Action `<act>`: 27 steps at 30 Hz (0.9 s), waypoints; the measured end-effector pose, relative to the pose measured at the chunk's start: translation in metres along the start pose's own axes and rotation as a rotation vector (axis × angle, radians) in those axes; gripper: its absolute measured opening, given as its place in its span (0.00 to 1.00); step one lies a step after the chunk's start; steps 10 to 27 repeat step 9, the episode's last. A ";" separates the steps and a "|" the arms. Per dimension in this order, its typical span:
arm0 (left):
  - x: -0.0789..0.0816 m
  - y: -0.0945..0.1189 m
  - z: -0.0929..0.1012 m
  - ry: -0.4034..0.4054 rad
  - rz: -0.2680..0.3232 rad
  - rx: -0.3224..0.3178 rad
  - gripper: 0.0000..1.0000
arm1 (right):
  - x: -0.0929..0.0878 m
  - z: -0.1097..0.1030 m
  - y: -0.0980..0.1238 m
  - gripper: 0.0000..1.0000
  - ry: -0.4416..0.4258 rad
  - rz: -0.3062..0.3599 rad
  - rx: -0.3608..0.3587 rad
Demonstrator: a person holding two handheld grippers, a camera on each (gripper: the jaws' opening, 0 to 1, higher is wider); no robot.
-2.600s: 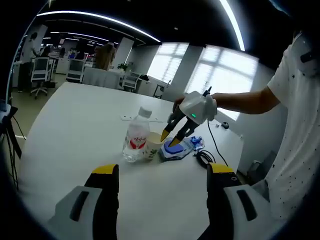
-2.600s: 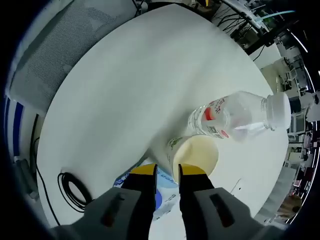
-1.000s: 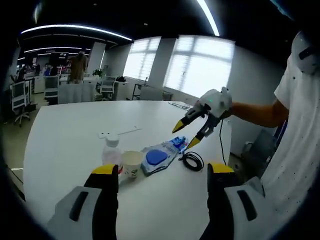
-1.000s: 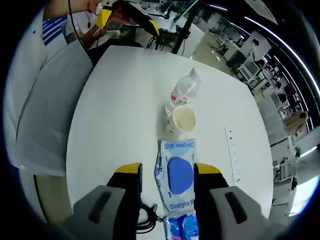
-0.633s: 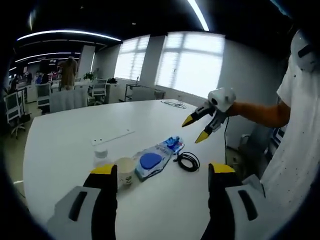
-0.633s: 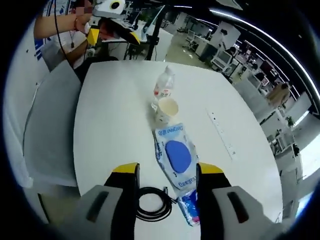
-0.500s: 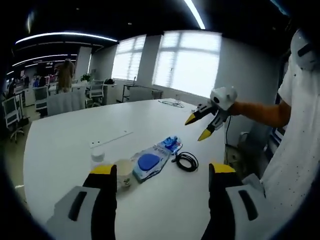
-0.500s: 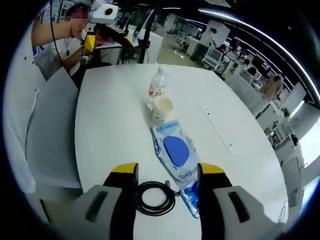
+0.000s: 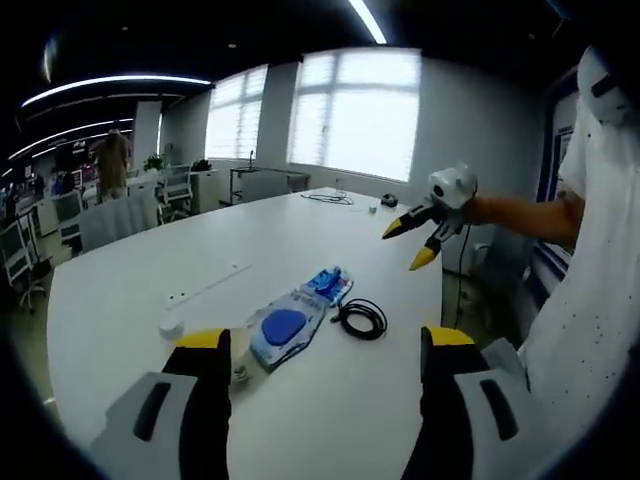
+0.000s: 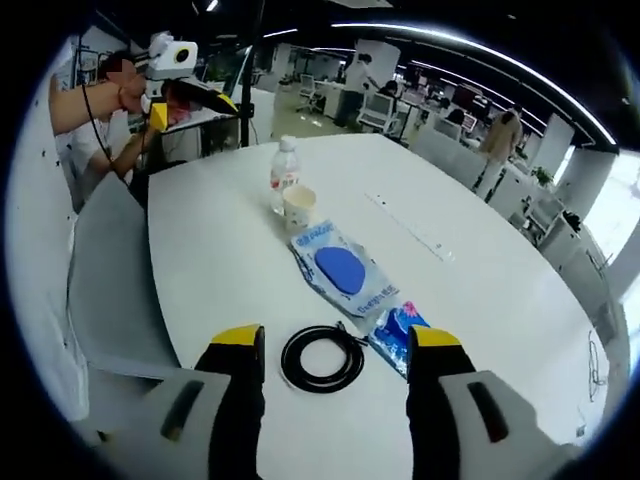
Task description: Arrange the tabletop items into an orderly group along one side of the table until the central work area is clear of visible clutter.
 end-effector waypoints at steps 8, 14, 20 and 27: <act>-0.006 -0.009 0.012 -0.006 -0.009 -0.002 0.84 | -0.025 0.003 0.020 0.66 -0.113 0.035 -0.020; -0.007 -0.011 0.012 -0.003 -0.011 -0.001 0.85 | -0.030 0.004 0.022 0.67 -0.127 0.040 -0.026; -0.007 -0.011 0.012 -0.003 -0.011 -0.001 0.85 | -0.030 0.004 0.022 0.67 -0.127 0.040 -0.026; -0.007 -0.011 0.012 -0.003 -0.011 -0.001 0.85 | -0.030 0.004 0.022 0.67 -0.127 0.040 -0.026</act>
Point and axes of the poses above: the point that each gripper's makers call its tool centre point, and the gripper's own axes: y roughly backward along the fingers, z roughly to its right, x roughly out of its top, the point moved 4 cm from there along y, roughly backward along the fingers
